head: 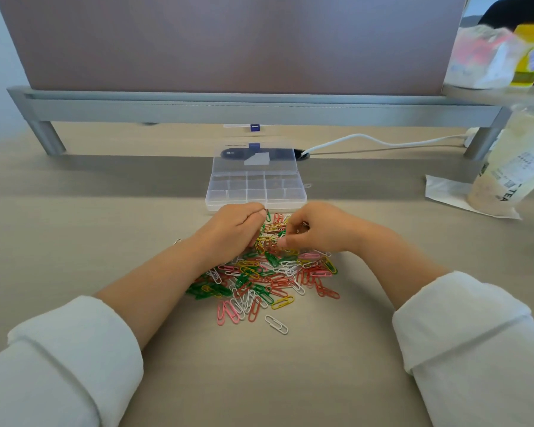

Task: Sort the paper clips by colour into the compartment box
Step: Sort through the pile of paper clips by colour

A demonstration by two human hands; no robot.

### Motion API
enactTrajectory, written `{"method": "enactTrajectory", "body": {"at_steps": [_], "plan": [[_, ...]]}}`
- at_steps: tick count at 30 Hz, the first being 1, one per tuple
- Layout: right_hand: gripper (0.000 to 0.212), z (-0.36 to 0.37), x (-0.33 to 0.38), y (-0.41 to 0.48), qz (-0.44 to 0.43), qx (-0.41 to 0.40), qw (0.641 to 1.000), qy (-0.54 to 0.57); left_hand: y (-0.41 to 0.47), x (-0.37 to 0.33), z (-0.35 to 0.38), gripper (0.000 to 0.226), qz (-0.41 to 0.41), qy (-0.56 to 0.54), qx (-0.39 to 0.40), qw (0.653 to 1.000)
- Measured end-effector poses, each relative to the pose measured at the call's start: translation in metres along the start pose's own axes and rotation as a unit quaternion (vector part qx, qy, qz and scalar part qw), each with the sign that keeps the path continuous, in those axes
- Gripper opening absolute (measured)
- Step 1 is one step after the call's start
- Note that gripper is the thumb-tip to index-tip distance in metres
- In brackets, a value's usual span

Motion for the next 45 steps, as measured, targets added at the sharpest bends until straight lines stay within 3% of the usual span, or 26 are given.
{"method": "enactTrajectory", "body": {"at_steps": [3,9,14,22,26,30,36,45], "plan": [[0.026,-0.008,0.003,-0.002,-0.008,-0.02,0.999,0.033,0.001,0.003,-0.001,0.037,0.004,0.025,-0.006,1.0],[0.007,-0.016,-0.008,-0.011,0.039,0.054,0.998,-0.023,0.004,0.004,0.004,0.027,0.0,0.062,0.02,0.998],[0.007,-0.013,-0.004,-0.009,0.028,0.056,0.997,-0.036,0.004,0.006,0.002,0.032,-0.012,0.09,0.023,0.996],[0.012,-0.006,-0.003,-0.008,0.041,0.088,0.994,-0.052,0.003,0.01,-0.007,0.031,-0.035,0.059,0.041,0.997],[0.003,-0.006,0.0,-0.009,0.039,0.074,0.996,-0.041,-0.001,0.009,-0.009,0.033,-0.047,0.044,0.07,0.995],[0.007,-0.005,0.004,-0.009,0.032,0.07,0.996,-0.044,-0.004,0.004,-0.013,0.033,-0.056,0.024,0.078,0.995],[0.007,-0.002,0.002,-0.008,0.04,0.085,0.994,-0.054,-0.009,-0.002,-0.015,0.018,-0.04,0.172,0.122,0.977],[0.016,0.001,0.006,-0.007,0.011,0.1,0.993,-0.065,-0.008,-0.001,-0.015,0.012,-0.024,0.217,0.159,0.963]]}}
Point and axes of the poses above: each hand's wrist, its own y-axis towards the middle knuckle, its own z-axis out of the palm, x = y × z, the point moved 5 cm from there along y, towards the middle knuckle, and after that the axes turned 2 degrees about x, right-handed, at the moved point
